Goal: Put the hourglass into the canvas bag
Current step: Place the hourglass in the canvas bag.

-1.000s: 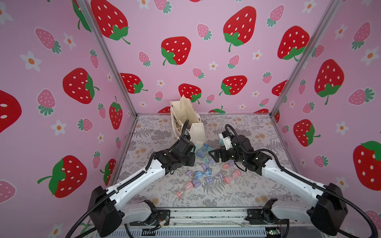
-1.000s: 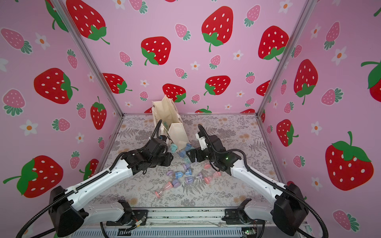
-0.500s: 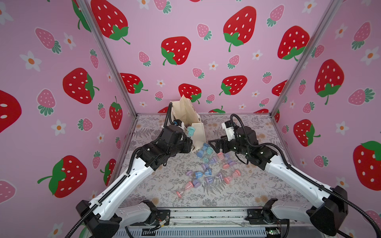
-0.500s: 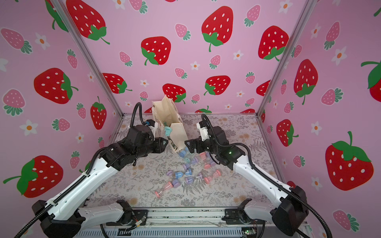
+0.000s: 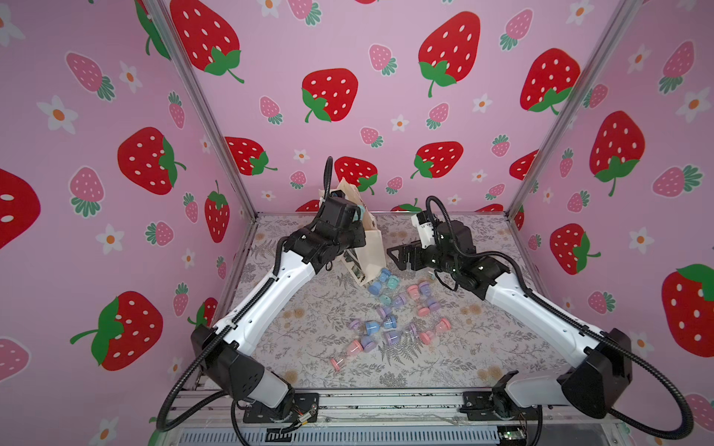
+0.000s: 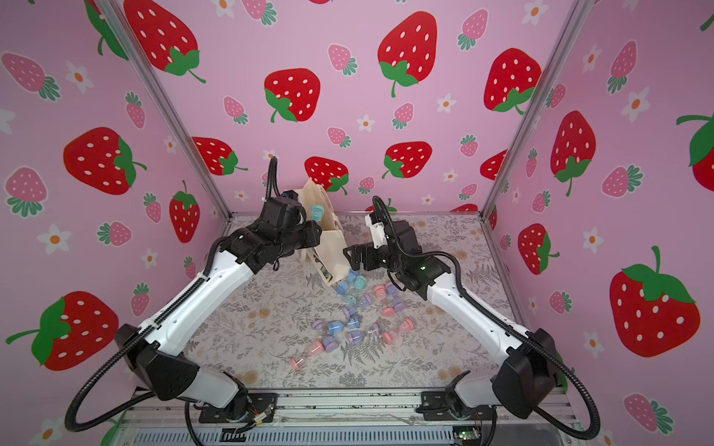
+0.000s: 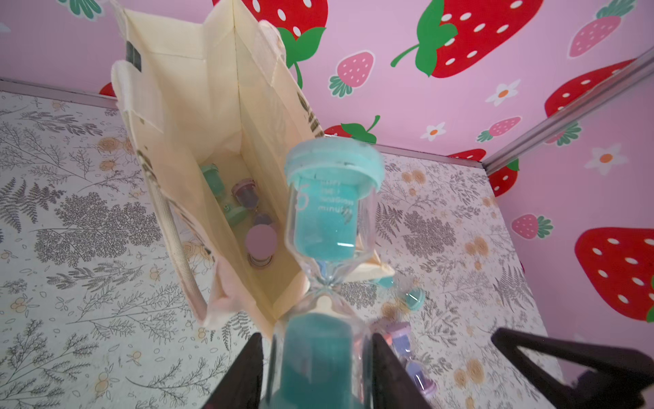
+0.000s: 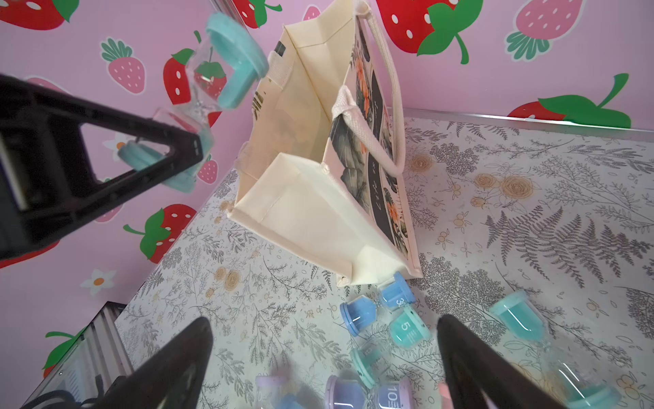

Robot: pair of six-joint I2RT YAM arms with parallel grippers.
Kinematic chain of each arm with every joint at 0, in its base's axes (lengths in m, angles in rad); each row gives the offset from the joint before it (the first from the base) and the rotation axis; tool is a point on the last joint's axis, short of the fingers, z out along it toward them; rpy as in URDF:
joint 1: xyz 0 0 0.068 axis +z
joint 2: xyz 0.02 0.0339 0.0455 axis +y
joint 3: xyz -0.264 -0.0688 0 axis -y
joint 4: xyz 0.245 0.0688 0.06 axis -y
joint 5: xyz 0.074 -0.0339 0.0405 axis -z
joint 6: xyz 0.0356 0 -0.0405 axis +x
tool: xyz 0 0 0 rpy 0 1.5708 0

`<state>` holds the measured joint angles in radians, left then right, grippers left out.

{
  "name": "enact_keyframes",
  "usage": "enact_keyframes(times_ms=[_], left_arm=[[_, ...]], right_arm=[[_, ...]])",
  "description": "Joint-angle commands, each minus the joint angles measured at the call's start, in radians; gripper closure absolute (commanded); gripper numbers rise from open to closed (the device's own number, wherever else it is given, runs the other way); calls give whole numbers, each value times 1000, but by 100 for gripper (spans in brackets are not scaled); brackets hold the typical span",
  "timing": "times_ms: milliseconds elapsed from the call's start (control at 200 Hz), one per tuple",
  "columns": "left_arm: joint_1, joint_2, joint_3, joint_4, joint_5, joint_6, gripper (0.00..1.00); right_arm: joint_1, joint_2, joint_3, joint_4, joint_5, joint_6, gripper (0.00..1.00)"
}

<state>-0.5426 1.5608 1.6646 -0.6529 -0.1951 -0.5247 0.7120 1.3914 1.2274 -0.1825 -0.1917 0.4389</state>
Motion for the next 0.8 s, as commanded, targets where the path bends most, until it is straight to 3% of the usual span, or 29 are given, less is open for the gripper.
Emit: enact_keyframes(times_ms=[0,425,795], left_arm=[[21,59,97,15,-92,-9,76],[118,367,346,-57,-105,-21,76],[133,616,539,-128,-66,9,76]], right_arm=[[-9,22,43,-6,0,-22,1],[-32,100,87,2,-13,-34,1],[-39,162,96,47,-65,-50,1]])
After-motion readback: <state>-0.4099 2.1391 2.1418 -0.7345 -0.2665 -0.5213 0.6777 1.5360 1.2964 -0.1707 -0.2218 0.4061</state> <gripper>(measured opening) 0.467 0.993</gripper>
